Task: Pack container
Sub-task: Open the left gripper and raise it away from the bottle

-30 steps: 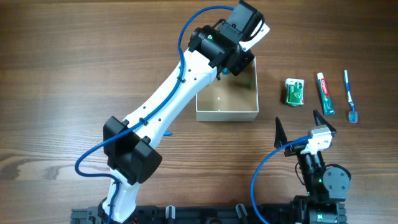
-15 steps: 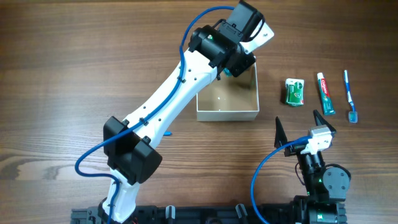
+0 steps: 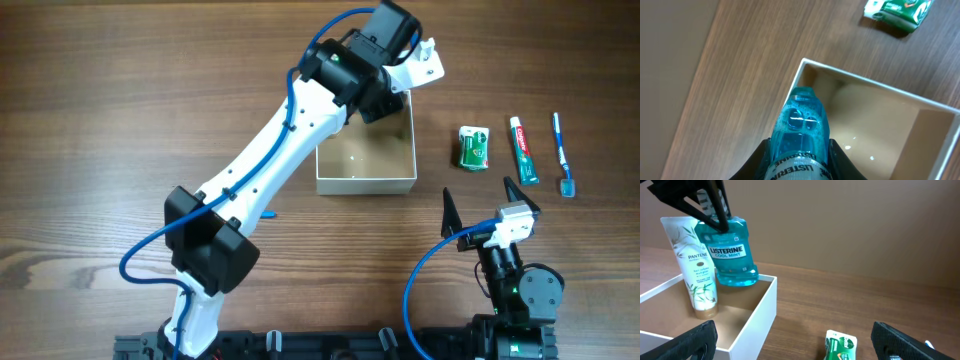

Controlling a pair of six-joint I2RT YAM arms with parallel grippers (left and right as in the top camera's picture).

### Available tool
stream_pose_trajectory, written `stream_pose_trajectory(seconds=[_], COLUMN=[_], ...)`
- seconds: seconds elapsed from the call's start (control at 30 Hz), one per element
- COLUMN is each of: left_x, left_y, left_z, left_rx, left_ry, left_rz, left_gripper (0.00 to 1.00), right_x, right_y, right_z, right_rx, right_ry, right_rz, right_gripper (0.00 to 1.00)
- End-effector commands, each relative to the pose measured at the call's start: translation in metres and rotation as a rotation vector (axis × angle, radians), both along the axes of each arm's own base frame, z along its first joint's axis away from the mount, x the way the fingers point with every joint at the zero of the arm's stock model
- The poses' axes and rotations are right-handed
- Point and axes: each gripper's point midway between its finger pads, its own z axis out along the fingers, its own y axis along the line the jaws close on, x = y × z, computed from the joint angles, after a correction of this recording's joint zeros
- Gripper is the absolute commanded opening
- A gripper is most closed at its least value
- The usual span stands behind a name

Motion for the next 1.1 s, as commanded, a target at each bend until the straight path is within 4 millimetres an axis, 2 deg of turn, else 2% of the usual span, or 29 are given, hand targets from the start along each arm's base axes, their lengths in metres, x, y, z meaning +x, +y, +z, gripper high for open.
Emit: stream_pose_trajectory(seconds=[0.0, 0.2, 0.5, 0.83, 1.07], left_x=[0.016, 0.010, 0.009, 0.014, 0.021], left_y=[0.010, -0.001, -0.002, -0.005, 0.003], left_z=[-0.002, -0.002, -0.006, -0.043, -0.053], left_rx=[0.009, -0.046, -0.046, -0.004, 0.005], left_ry=[-0.019, 0.016, 0.026, 0.082, 0.098], left_rz=[-0.014, -0.057, -0.061, -0.058, -0.037], left_gripper=[0.04, 0.04, 0.04, 0.04, 0.07], right_x=[0.000, 0.000, 0.000, 0.000, 0.000], right_y=[-0.002, -0.002, -0.002, -0.002, -0.002], right_z=[0.001, 0.001, 0.001, 0.001, 0.001], right_rx=[0.007, 0.007, 0.007, 0.007, 0.007], right_ry=[-0.007, -0.006, -0.006, -0.007, -0.006], right_rz=[-0.011, -0.011, -0.011, -0.011, -0.011], right_gripper=[1.00, 1.00, 1.00, 1.00, 1.00])
